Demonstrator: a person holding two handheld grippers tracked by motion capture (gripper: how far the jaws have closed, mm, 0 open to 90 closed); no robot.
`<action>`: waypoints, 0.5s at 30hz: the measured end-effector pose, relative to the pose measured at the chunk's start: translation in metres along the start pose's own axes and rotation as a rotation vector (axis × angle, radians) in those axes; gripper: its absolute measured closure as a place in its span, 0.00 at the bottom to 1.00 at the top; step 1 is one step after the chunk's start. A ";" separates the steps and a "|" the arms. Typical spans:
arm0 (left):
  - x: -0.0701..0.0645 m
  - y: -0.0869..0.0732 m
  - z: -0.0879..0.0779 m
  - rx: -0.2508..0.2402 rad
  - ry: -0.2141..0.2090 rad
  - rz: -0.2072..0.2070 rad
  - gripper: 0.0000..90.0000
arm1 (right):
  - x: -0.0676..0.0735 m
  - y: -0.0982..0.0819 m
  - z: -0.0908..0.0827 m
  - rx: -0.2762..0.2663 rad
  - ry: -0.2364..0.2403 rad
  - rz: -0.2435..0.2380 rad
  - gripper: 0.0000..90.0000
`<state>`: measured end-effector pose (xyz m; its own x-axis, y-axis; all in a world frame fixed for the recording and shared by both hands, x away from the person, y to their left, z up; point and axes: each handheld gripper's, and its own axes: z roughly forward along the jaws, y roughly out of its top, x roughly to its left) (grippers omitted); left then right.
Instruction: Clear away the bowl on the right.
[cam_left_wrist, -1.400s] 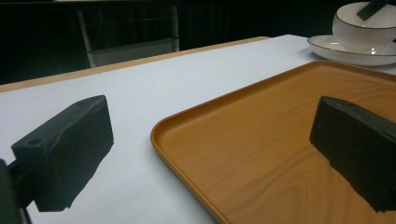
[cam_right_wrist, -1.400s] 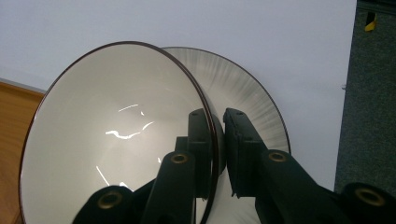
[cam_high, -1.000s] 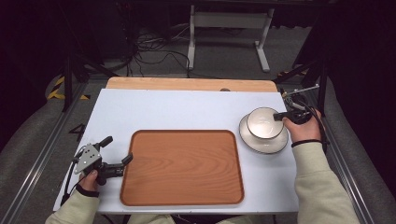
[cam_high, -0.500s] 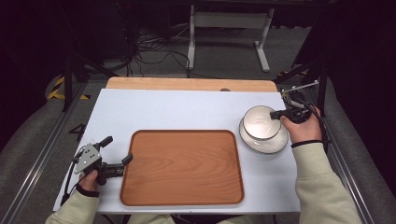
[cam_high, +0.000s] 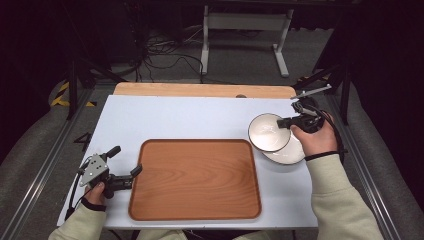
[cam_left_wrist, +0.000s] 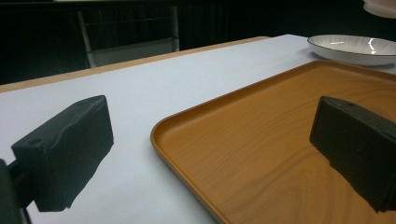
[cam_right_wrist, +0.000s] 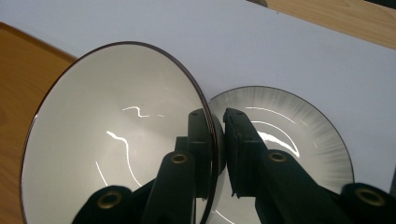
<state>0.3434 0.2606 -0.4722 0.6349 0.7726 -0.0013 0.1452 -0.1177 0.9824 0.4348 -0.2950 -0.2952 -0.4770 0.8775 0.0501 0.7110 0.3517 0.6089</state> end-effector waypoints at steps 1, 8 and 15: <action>0.000 0.000 0.000 0.000 0.000 0.000 0.00 | 0.004 0.001 -0.001 0.000 0.008 -0.007 0.91; 0.000 0.000 0.000 0.000 0.000 0.000 0.00 | 0.023 0.008 0.001 0.003 0.048 -0.044 0.91; 0.000 0.000 0.000 0.000 0.000 0.001 0.00 | 0.044 0.015 0.010 0.014 0.104 -0.076 0.91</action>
<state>0.3432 0.2605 -0.4722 0.6354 0.7722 -0.0001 0.1441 -0.1185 0.9824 0.4297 -0.2482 -0.2916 -0.5802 0.8098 0.0871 0.6777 0.4206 0.6033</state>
